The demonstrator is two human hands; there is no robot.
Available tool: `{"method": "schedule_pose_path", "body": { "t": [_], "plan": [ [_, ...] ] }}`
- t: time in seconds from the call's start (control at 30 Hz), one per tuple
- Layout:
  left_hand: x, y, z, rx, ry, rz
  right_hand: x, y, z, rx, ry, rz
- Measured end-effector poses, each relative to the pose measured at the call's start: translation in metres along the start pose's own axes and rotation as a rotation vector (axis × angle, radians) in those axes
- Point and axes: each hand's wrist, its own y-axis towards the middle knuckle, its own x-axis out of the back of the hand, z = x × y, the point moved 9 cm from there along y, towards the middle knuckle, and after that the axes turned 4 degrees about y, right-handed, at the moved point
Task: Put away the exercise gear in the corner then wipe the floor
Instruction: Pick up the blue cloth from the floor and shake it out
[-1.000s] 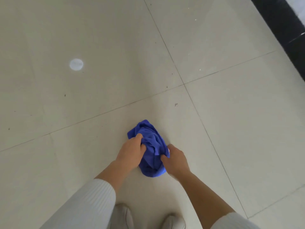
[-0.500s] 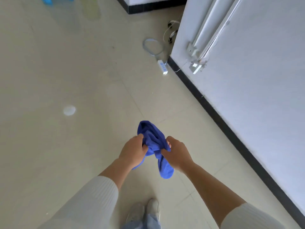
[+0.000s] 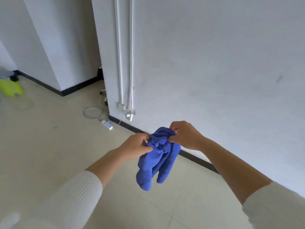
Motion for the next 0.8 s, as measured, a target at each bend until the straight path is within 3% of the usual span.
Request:
{"method": "schedule_pose_path", "body": {
  "t": [0.23, 0.3, 0.47, 0.67, 0.8],
  "plan": [
    [-0.058, 0.035, -0.175, -0.206, -0.022, 0.258, 0.160, -0.096, -0.056, -0.053, 0.040, -0.290],
    [-0.080, 0.045, -0.228, -0.239, 0.000, 0.257, 0.204, -0.132, -0.081, -0.068, 0.039, -0.364],
    [-0.152, 0.059, -0.371, -0.382, -0.035, 0.042, 0.303, -0.236, -0.161, -0.118, 0.030, -0.543],
    [-0.294, 0.051, -0.537, -0.529, -0.257, 0.189, 0.410, -0.377, -0.252, -0.216, 0.009, -0.772],
    [-0.370, 0.045, -0.639, -0.645, -0.277, 0.253, 0.467, -0.469, -0.302, -0.305, -0.032, -0.906]
  ]
}}
